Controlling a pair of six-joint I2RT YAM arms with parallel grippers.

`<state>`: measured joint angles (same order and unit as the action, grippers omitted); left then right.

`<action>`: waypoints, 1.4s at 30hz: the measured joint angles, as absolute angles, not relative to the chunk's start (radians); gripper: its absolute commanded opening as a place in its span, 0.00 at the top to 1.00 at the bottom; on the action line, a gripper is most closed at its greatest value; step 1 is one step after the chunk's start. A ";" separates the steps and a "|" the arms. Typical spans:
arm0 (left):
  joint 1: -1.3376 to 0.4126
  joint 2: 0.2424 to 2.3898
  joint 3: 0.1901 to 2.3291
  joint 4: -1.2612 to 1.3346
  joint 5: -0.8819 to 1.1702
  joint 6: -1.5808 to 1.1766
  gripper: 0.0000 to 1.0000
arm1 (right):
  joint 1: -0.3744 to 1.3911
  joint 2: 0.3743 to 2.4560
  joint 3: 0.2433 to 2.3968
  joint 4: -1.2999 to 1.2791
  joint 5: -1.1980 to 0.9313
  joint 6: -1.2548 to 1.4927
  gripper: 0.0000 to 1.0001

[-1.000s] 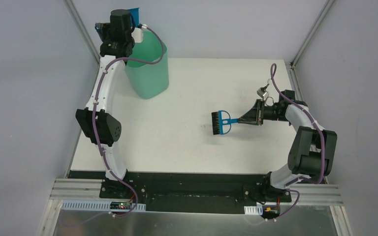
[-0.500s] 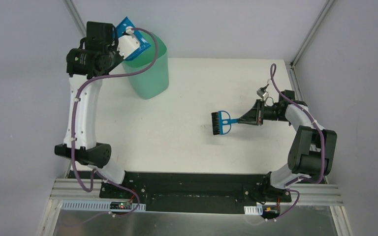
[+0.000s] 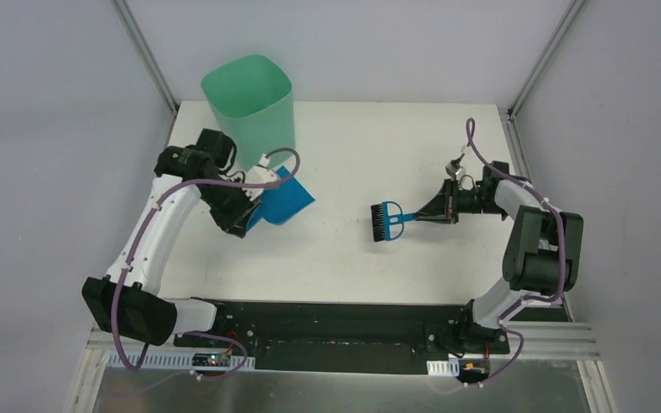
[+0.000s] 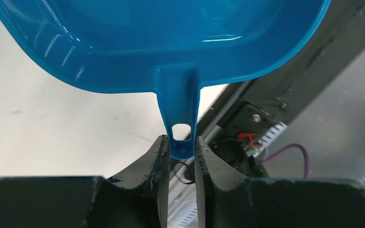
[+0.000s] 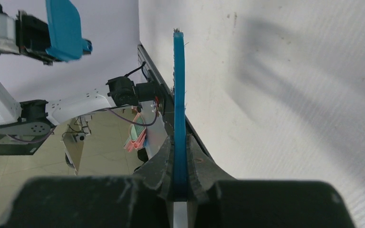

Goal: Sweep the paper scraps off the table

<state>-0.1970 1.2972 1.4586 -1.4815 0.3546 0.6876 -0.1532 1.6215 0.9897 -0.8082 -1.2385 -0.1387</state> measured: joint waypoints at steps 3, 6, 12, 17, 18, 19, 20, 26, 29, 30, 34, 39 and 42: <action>-0.257 1.282 1.308 -1.460 0.396 0.689 0.89 | -0.140 1.688 0.999 -0.811 -1.195 -0.131 1.00; -0.301 1.277 1.203 -1.426 0.412 0.687 0.89 | -0.111 1.765 1.022 -0.834 -1.168 -0.137 1.00; -0.363 1.350 1.073 -1.312 0.417 0.664 0.87 | -0.011 1.893 1.073 -0.869 -1.120 -0.148 1.00; -0.403 1.479 1.044 -1.213 0.381 0.645 0.74 | 0.003 1.929 1.078 -0.869 -1.077 -0.147 0.93; -0.414 1.501 1.044 -1.199 0.371 0.642 0.71 | 0.002 1.938 1.079 -0.870 -1.071 -0.147 0.90; -0.427 1.529 1.047 -1.187 0.360 0.638 0.67 | 0.001 1.945 1.081 -0.870 -1.065 -0.147 0.88; -0.441 1.560 1.054 -1.181 0.348 0.633 0.63 | 0.000 1.951 1.083 -0.875 -1.060 -0.147 0.84; -0.492 1.704 1.105 -1.148 0.292 0.600 0.02 | 0.000 1.955 1.102 -0.886 -0.997 -0.146 0.67; -0.492 1.714 1.108 -1.145 0.281 0.588 0.01 | 0.000 1.945 1.105 -0.883 -0.892 -0.137 0.53; -0.492 1.711 1.109 -1.144 0.278 0.587 0.01 | 0.000 1.936 1.105 -0.883 -0.852 -0.136 0.47; -0.492 1.674 1.109 -1.142 0.258 0.587 0.01 | 0.000 1.857 1.105 -0.881 -0.724 -0.127 0.32; -0.482 1.516 1.082 -1.108 0.251 0.590 0.01 | -0.010 1.729 1.105 -0.851 -0.593 -0.125 0.23; -0.461 1.441 1.065 -1.078 0.239 0.577 0.01 | -0.041 1.689 1.105 -0.833 -0.539 -0.125 0.17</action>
